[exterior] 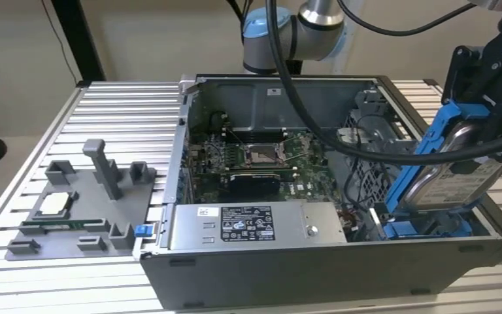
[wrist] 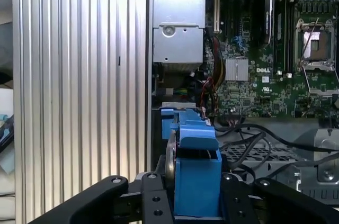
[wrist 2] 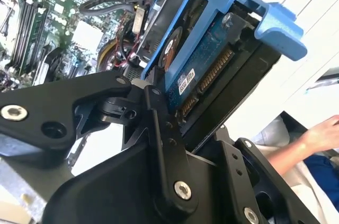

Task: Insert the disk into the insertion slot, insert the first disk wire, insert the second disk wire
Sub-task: 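Insert the disk into the insertion slot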

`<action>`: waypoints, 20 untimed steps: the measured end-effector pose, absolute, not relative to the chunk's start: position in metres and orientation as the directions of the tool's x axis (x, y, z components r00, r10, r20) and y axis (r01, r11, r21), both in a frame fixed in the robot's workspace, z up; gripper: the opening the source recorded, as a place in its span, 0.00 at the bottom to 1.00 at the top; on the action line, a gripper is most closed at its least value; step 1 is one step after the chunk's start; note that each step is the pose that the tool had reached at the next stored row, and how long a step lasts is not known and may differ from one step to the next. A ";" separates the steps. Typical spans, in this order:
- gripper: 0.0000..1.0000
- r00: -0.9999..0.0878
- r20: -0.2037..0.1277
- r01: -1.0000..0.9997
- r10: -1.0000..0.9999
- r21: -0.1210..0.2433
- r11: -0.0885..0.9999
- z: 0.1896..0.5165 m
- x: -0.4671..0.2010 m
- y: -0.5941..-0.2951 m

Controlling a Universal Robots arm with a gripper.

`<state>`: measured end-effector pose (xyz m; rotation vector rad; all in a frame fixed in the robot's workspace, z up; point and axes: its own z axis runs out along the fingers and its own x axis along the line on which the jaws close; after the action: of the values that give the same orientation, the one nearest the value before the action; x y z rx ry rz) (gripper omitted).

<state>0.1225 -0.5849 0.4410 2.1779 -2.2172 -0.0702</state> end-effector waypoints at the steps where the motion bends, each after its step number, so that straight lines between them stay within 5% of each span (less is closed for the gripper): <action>1: 0.00 -0.018 -0.010 -0.998 -1.000 0.055 0.018 0.439 0.123 -0.585; 20: 0.00 -0.018 -0.059 -0.998 -0.998 0.056 0.015 0.413 0.125 -0.588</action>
<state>0.1252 -0.5875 0.4129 2.2030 -2.2396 -0.1276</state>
